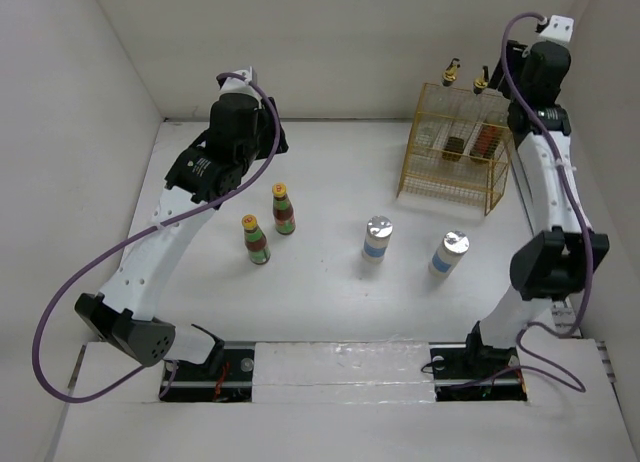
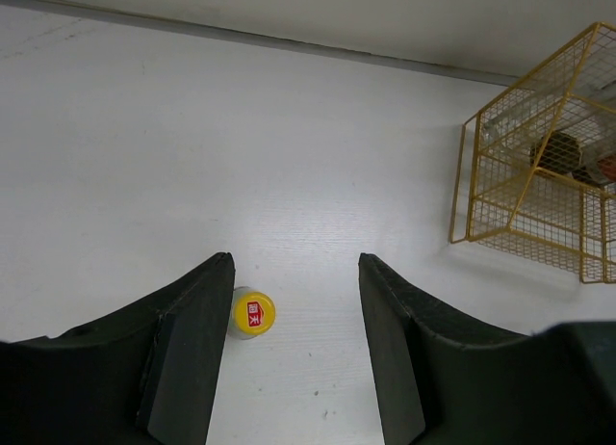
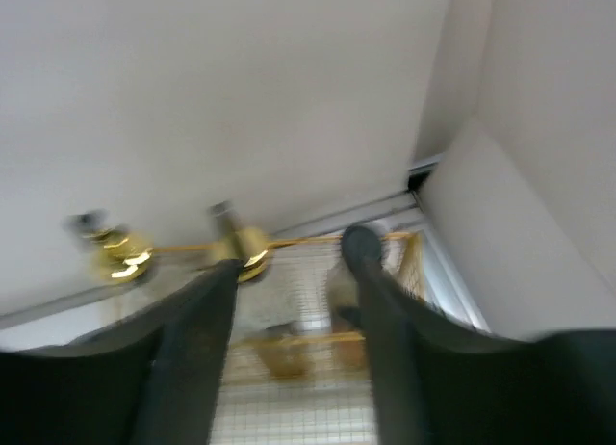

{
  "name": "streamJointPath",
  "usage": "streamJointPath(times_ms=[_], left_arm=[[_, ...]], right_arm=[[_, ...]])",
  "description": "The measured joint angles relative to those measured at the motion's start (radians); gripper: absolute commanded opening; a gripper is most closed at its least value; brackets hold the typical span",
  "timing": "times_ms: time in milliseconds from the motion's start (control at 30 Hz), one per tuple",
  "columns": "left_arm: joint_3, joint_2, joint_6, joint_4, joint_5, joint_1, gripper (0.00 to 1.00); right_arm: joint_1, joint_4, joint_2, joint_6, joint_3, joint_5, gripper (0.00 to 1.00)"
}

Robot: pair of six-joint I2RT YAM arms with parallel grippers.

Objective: Organize the condiment bottles

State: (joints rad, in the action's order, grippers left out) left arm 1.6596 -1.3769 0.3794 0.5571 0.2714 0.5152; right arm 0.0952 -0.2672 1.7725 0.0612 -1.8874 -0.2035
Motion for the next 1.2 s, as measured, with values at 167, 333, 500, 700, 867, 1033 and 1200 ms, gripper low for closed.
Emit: streamJointPath(times_ms=[167,333,500,700,867,1033,1200], left_arm=[[0.0,0.0,0.003,-0.001,-0.001,0.0,0.32],[-0.003,-0.001,0.013,-0.006,-0.028,0.0,0.1],[-0.027,-0.018,0.039,-0.035,-0.102,0.0,0.21],[-0.037,-0.068,0.052,-0.053,-0.166,0.0,0.46],[-0.038,-0.073,0.053,-0.057,-0.196,0.0,0.47],[-0.042,-0.073,0.056,-0.063,-0.208,0.0,0.47],[-0.051,-0.073,0.056,-0.069,-0.212,0.0,0.47]], right_arm=[[-0.188,0.095,-0.302,0.038,0.288,-0.013,0.0],[-0.489,0.071,-0.48,0.086,0.59,0.025,0.7],[-0.649,-0.1,-0.564,0.113,0.794,0.122,0.98],[-0.773,-0.244,-0.592,0.129,0.85,0.152,0.99],[-0.767,-0.259,-0.517,0.134,0.849,0.136,0.99],[-0.756,-0.253,-0.411,0.134,0.849,0.112,0.84],[-0.738,-0.214,-0.384,0.142,0.846,0.1,0.41]])
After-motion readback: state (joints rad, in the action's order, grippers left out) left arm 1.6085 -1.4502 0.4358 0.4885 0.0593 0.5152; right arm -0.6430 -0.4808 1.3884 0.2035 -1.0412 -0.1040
